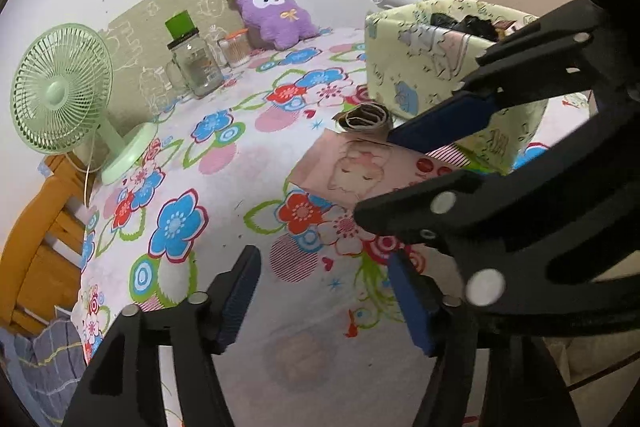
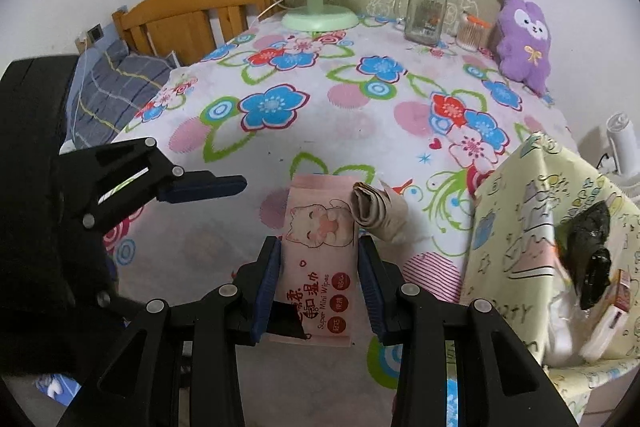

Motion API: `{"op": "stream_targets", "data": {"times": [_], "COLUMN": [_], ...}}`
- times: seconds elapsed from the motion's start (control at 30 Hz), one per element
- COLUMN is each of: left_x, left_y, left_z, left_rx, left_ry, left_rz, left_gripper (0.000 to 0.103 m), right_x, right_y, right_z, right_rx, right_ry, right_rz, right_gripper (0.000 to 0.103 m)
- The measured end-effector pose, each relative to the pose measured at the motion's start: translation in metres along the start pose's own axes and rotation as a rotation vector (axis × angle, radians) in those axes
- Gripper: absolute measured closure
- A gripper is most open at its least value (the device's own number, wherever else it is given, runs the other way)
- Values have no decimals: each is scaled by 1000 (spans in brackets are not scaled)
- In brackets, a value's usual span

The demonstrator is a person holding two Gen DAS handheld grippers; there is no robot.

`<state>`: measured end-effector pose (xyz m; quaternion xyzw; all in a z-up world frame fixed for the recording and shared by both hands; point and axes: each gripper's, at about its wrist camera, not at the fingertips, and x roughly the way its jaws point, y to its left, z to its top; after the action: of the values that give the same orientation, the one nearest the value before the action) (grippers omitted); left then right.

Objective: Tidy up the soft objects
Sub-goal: 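Lift the towel with left tool while right tool lifts the pink pack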

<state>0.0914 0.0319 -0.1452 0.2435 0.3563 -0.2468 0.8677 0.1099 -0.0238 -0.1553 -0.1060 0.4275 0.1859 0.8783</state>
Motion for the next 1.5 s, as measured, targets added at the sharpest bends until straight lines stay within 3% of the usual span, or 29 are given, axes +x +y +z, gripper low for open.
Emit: {"op": "stream_targets", "data": {"times": [0.53, 0.83, 0.97, 1.1, 1.27, 1.37, 1.5], "left_x": [-23, -6, 7, 20, 23, 21, 22], "left_y": [-11, -3, 4, 15, 29, 36, 39], "left_z": [-6, -11, -11, -12, -18, -24, -26], "left_rx": [-13, -64, -77, -112, -155, -172, -195], "left_ry": [-38, -15, 8, 52, 83, 101, 104], "left_rz": [53, 39, 32, 50, 55, 97, 90], "left_gripper": [15, 14, 14, 14, 14, 14, 14], "right_x": [-18, 19, 36, 46, 59, 61, 53], "right_y": [10, -15, -24, -20, -1, 9, 10], "right_z": [-13, -17, -17, -12, 0, 8, 13], "right_rx": [17, 205, 257, 242, 195, 159, 140], "right_ry": [-22, 58, 92, 100, 101, 89, 58], "right_rz": [-3, -113, -118, -98, 16, 65, 56], "right_gripper": [62, 62, 62, 62, 62, 62, 62]}}
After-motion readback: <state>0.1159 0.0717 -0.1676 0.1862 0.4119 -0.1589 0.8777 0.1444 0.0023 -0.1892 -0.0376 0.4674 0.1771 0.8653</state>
